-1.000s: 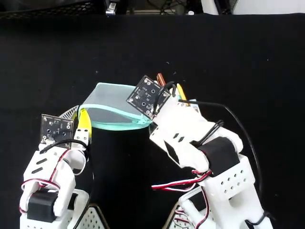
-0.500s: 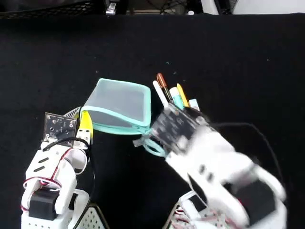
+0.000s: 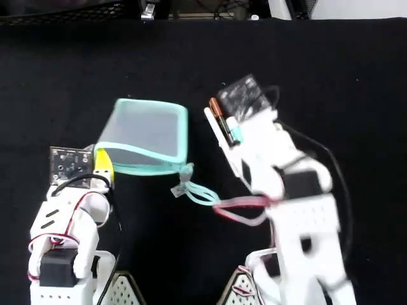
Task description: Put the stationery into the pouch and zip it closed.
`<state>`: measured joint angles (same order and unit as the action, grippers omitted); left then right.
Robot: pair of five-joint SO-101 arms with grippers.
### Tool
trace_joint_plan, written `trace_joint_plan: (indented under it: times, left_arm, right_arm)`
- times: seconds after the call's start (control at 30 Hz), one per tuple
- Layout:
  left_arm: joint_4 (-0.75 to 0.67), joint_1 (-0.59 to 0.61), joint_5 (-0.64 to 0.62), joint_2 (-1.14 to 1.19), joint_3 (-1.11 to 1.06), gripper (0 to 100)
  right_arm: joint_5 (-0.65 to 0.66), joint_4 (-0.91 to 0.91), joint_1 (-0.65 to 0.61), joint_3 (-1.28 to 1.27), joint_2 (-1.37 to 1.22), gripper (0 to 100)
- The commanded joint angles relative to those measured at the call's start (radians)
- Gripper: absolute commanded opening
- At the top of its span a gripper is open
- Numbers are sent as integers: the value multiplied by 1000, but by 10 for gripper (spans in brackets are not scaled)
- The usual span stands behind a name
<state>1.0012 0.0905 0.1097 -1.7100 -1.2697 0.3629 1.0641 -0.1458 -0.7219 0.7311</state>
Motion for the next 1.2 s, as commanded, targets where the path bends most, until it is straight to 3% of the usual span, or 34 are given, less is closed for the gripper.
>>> trace_joint_plan:
  times: [0.0, 0.2, 0.37, 0.63, 0.83, 1.17]
  left_arm:
    - [-11, 31, 8, 2, 13, 30]
    - [-15, 27, 6, 2, 4, 30]
    - [-11, 27, 5, 2, 2, 30]
    - [-9, 27, 5, 2, 2, 30]
    - [-9, 25, 5, 3, 2, 30]
    - [-9, 25, 5, 8, 1, 30]
  right_arm:
    - [-28, -207, 23, 4, -234, 149]
    - [-75, -241, -83, 208, -636, 172]
    - [-68, -221, -87, 303, -872, 170]
    - [-46, -229, -91, 274, -912, 165]
    - [-18, -229, -91, 246, -905, 25]
    - [-12, -210, -94, 237, -905, 62]
